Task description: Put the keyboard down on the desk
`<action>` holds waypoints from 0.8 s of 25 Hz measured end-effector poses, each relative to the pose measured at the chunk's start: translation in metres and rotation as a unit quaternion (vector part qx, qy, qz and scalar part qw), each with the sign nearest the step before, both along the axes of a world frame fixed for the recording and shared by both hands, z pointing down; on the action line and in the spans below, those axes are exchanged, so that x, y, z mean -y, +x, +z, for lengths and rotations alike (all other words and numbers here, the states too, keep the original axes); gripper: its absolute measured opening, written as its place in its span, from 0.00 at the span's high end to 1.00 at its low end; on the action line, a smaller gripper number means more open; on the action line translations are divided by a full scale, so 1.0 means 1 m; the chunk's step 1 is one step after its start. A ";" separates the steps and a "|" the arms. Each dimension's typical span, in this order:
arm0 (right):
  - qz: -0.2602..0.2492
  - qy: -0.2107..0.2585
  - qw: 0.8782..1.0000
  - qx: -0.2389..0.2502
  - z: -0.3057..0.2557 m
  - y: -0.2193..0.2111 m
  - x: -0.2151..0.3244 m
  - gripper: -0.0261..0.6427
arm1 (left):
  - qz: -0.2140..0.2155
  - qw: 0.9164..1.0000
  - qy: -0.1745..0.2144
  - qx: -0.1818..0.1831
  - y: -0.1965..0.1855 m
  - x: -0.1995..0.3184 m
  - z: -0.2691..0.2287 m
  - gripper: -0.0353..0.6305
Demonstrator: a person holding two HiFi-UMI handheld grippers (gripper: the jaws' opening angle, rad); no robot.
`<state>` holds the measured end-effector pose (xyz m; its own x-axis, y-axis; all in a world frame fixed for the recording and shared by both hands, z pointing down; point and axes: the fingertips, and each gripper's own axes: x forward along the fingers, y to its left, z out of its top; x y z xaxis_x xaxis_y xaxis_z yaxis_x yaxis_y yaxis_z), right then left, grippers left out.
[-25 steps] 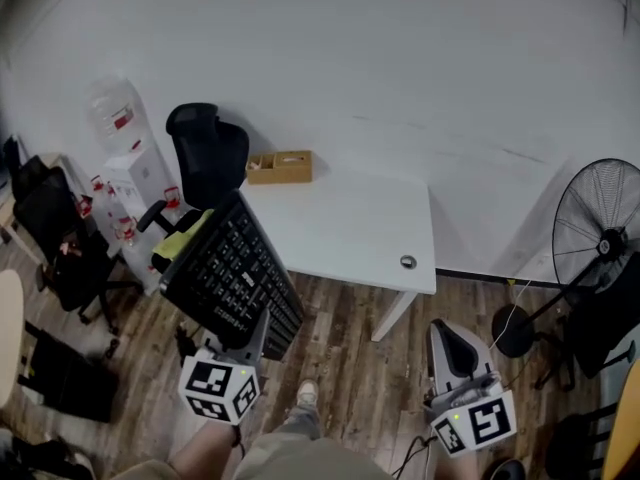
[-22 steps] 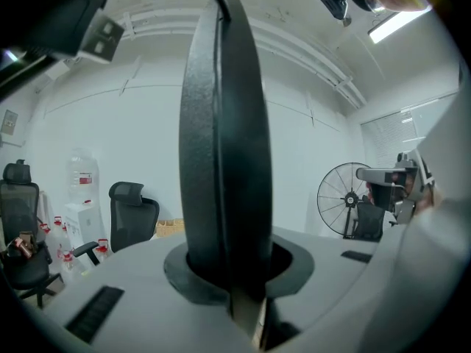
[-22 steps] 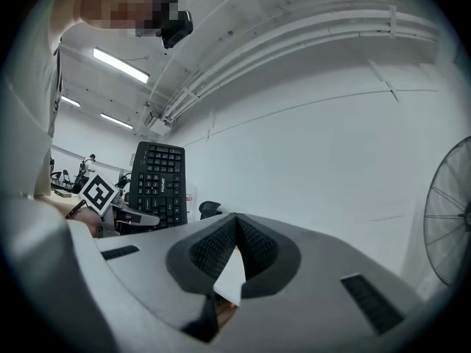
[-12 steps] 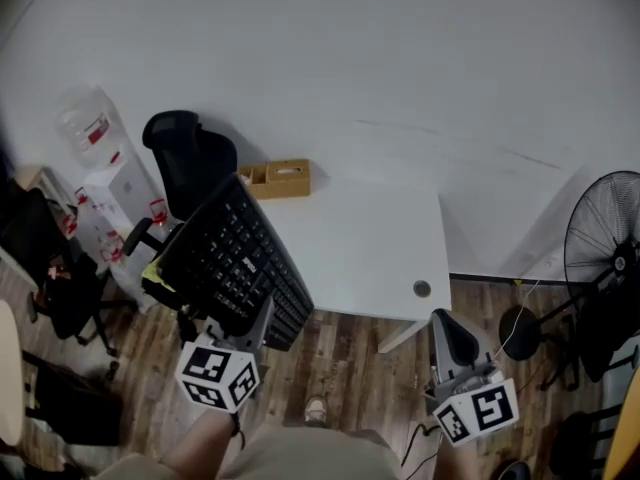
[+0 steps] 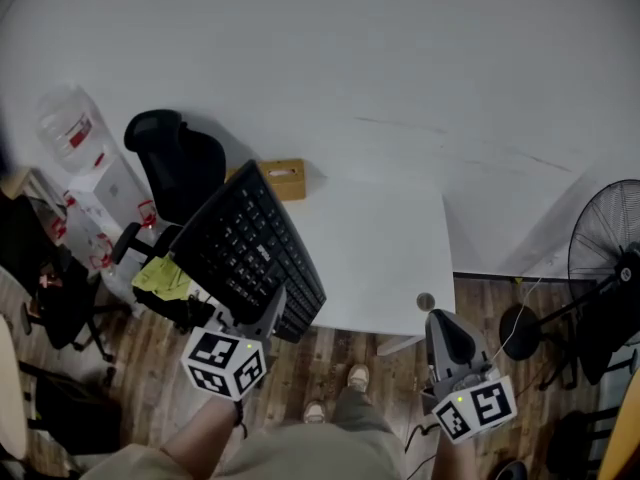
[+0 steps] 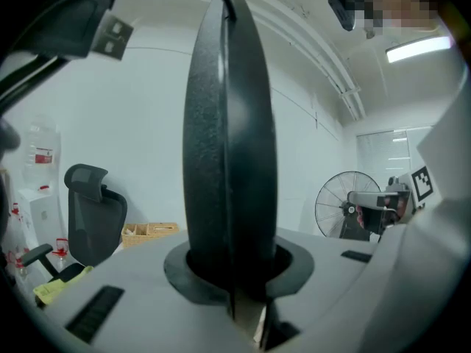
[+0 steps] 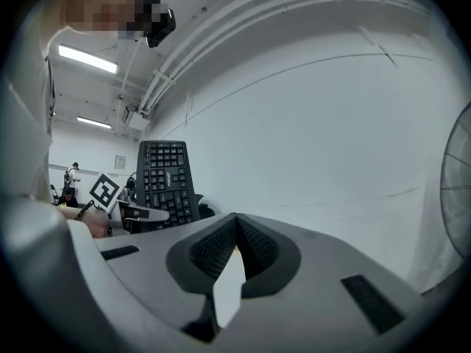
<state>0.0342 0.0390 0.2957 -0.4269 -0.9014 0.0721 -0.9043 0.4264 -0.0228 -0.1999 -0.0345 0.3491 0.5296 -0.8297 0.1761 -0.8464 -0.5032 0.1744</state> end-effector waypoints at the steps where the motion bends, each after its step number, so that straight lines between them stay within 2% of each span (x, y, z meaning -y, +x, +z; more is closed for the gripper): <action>1: -0.004 0.003 1.000 0.007 0.001 0.004 0.005 0.92 | 0.005 1.000 -0.006 -0.009 0.006 0.007 0.003 0.82; 9: -0.014 -0.014 1.000 0.012 0.026 0.037 0.082 0.92 | 0.019 0.996 -0.052 -0.075 0.053 0.089 0.032 0.82; 15: -0.016 -0.040 0.999 0.022 0.050 0.071 0.156 0.92 | 0.006 0.994 -0.067 -0.089 0.093 0.162 0.053 0.82; 20: -0.014 -0.069 0.997 0.028 0.072 0.108 0.218 0.92 | 0.003 0.990 -0.099 -0.100 0.134 0.220 0.069 0.82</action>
<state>0.1423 -0.1795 0.3675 -0.4589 -0.8721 0.1698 -0.8875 0.4410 -0.1334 -0.0662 -0.2546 0.4178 0.5753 -0.7861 0.2260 -0.7818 -0.4473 0.4345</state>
